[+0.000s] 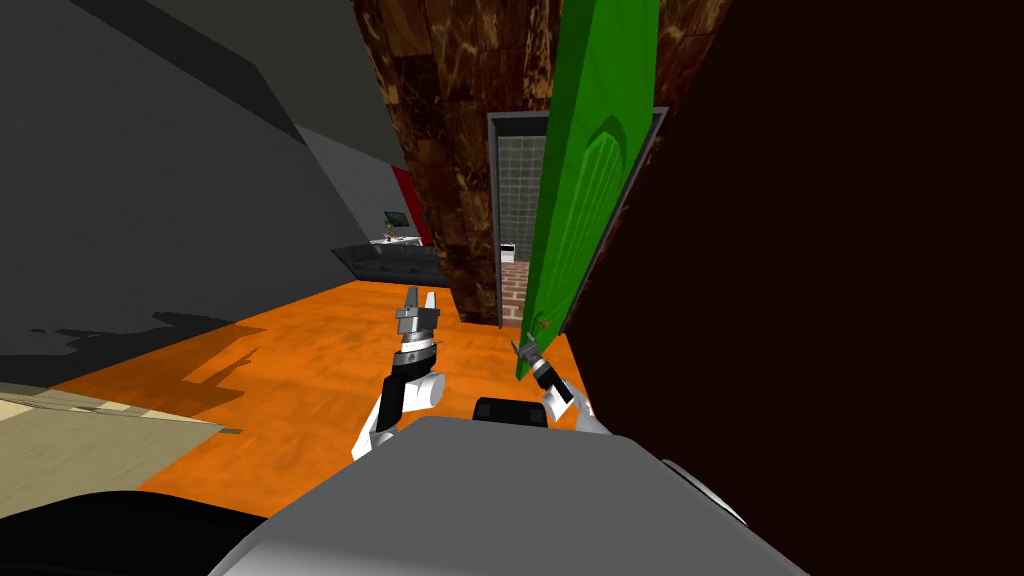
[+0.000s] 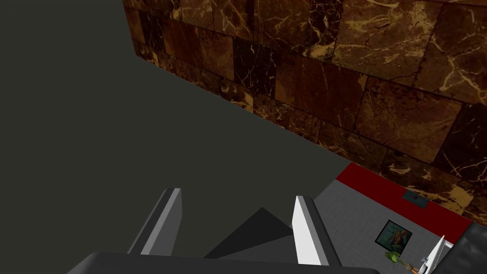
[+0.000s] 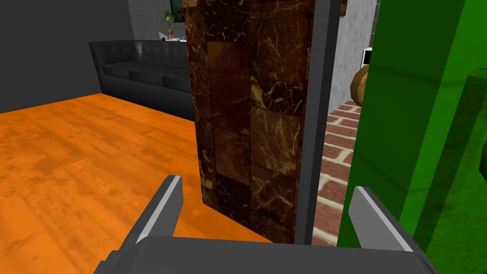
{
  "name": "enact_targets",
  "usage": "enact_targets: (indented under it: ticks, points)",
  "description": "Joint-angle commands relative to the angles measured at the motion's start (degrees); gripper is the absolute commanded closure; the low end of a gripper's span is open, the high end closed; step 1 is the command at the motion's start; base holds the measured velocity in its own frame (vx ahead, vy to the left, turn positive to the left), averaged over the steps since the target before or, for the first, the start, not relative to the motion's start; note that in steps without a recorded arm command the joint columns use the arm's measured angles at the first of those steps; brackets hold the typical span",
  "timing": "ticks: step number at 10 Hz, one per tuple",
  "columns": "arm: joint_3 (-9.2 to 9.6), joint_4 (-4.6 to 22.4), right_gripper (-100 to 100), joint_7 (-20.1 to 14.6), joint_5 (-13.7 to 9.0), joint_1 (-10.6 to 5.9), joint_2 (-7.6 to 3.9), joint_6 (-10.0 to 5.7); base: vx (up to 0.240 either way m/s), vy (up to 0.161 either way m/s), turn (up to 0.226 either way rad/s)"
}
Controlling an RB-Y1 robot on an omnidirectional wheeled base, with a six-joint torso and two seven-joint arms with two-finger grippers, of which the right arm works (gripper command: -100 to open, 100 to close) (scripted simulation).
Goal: Pull the door open
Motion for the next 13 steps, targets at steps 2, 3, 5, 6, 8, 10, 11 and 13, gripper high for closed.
enact_targets:
  ticks: [2,3,5,6,8,10,11,13]
  points:
    - [0.39,1.6,-100,-0.7,1.6,-2.88,2.43,2.09,-0.025,-0.139,-0.077]
    - [0.47,1.8,-100,-0.9,2.0,-3.58,3.01,2.78,-0.033,-0.119,-0.044]
    - [0.65,2.3,-100,-1.3,3.0,-5.22,4.32,4.41,-0.011,-0.192,-0.008]
    - [0.75,2.5,-100,-1.5,3.6,-6.16,5.07,5.35,-0.049,-0.229,0.003]
    - [0.87,2.8,-100,-1.7,4.2,-7.20,5.83,6.38,-0.007,-0.220,0.048]
    - [0.98,3.1,-100,-1.9,4.9,-8.22,6.58,7.41,-0.023,-0.199,0.061]
    - [1.02,3.2,-100,-2.0,5.1,-8.57,6.78,7.78,-0.021,-0.177,0.095]
    - [1.08,3.4,-100,-2.1,5.4,-9.10,7.09,8.32,-0.010,-0.196,0.089]
